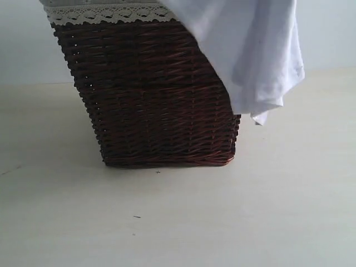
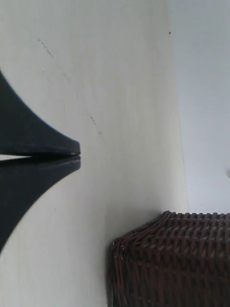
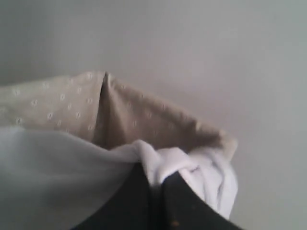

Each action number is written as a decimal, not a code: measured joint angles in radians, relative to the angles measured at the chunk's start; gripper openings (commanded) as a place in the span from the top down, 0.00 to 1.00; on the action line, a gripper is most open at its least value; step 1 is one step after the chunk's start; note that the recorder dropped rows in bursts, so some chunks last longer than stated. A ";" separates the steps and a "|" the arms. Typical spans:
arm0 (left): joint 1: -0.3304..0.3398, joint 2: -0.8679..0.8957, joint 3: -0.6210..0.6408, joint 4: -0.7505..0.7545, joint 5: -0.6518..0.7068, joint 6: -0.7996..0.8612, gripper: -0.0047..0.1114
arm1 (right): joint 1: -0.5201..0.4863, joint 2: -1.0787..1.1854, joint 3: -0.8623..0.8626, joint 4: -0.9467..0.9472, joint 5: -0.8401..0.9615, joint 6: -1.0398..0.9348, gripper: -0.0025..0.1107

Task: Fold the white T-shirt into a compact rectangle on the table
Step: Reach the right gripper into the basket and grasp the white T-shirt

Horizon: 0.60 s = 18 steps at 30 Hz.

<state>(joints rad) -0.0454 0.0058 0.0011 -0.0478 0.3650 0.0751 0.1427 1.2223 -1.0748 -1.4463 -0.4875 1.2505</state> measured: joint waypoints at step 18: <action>0.000 0.000 0.000 0.000 0.000 0.000 0.96 | 0.000 0.010 -0.791 -0.018 0.101 0.281 0.98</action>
<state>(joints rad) -0.0454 0.0058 0.0011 -0.0478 0.3650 0.0751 0.1427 1.2323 -1.8659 -1.4639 -0.3870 1.5318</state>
